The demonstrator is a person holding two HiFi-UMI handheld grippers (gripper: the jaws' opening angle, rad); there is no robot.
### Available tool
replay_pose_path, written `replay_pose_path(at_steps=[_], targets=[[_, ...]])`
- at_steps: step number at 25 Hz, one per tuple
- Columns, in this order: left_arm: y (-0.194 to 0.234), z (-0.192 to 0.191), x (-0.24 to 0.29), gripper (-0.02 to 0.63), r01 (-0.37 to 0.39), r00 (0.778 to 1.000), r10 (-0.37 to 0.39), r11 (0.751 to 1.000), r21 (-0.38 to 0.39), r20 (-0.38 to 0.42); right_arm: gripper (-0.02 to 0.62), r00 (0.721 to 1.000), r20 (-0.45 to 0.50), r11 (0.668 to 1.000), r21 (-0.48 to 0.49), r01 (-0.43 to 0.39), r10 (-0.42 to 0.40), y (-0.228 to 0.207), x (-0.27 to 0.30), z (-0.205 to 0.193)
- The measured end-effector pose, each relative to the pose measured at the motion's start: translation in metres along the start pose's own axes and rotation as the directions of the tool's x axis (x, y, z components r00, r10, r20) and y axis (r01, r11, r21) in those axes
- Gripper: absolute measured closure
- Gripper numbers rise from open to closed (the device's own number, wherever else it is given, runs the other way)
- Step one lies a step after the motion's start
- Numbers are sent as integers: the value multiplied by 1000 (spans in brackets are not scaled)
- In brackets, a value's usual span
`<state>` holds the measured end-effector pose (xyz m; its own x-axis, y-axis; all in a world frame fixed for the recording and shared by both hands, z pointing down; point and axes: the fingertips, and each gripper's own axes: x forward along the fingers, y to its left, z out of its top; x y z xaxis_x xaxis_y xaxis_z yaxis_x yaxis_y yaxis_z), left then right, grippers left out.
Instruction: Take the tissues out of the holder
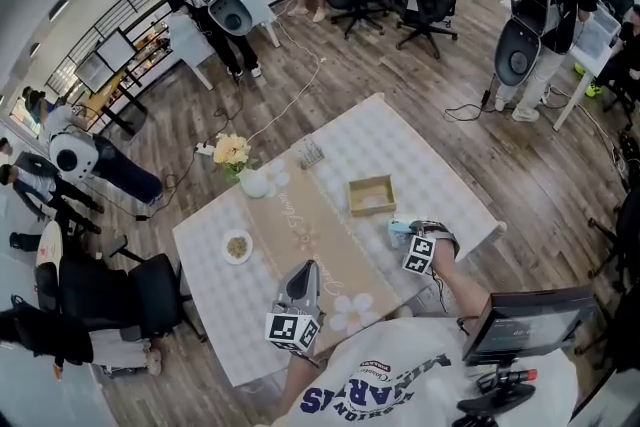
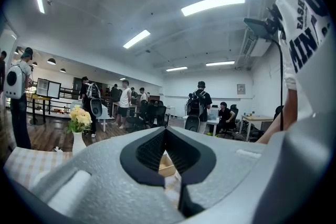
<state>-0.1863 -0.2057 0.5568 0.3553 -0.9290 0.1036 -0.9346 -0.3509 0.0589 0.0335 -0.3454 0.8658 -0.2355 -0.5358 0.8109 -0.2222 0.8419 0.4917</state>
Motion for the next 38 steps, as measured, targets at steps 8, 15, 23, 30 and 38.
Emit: replay_pose_path(at_steps=[8,15,23,30,38], targets=[[4,-8,2,603,-9,1000,9,1000,-7,-15,531,1000,-16,999,-25,26,-27,19,13,-15],[2,-5,8,603,6,1000,-6,1000,-6,-14,517,999,-38,1000,-29,11,-12,20,12,-16],[-6,-8,10,603,19,1000,-19,1000,-13,-13,471,997,-43,998,3,-67,67,40,-10,-26],[-16,-9,20,603,73,997,-73,997,-10,-13,452,986,-56,987,45,-158,160,87,-32,-36],[-34,-9,25,603,146,989,-146,989,-4,-14,451,957,-105,960,91,-263,272,140,-43,-53]])
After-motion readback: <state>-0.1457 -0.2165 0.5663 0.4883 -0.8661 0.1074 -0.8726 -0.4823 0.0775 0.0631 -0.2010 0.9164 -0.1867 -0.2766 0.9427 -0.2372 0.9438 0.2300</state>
